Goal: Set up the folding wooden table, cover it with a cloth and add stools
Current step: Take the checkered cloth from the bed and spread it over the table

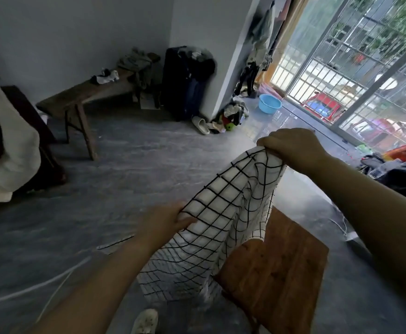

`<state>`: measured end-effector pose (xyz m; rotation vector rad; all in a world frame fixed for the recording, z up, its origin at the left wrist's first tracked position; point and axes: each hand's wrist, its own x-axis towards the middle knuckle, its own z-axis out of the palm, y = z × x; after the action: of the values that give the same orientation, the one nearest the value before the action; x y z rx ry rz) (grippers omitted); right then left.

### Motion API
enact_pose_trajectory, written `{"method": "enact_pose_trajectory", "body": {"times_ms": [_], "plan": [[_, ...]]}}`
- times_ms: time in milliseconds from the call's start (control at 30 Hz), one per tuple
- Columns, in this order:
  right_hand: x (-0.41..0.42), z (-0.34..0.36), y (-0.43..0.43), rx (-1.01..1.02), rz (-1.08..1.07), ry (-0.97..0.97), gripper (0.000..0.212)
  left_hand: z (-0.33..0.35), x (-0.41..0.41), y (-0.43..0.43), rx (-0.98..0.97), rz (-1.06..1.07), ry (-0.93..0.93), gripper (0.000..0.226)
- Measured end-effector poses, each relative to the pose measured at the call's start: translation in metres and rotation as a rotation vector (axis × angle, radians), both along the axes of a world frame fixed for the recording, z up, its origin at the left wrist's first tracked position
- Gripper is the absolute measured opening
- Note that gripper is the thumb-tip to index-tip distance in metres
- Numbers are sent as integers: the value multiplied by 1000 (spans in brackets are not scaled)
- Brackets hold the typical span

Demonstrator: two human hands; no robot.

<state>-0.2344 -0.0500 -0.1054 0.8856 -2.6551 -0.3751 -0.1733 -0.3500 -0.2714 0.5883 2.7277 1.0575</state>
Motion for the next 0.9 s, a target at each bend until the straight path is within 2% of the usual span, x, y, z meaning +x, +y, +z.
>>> {"method": "enact_pose_trajectory", "body": {"times_ms": [167,233,333,433,500,567,667,900], "plan": [[-6,20,37,-4,-31,72,41,-10,9,9,39,91,-43,16],[-4,21,54,-29,-22,93,37,-17,13,16,-11,154,-18,21],[4,19,84,-67,26,76,35,-16,24,34,18,251,82,19],[19,15,119,-129,-29,-51,36,-3,36,53,-17,399,172,19],[29,4,148,-90,-48,-167,44,6,44,65,-61,488,189,17],[39,-14,175,-38,-14,-234,38,14,53,79,-145,545,200,12],[45,-41,204,-72,-23,-275,29,25,68,100,-202,547,197,16],[23,-76,215,-104,-87,-459,30,17,84,109,-363,492,71,16]]}}
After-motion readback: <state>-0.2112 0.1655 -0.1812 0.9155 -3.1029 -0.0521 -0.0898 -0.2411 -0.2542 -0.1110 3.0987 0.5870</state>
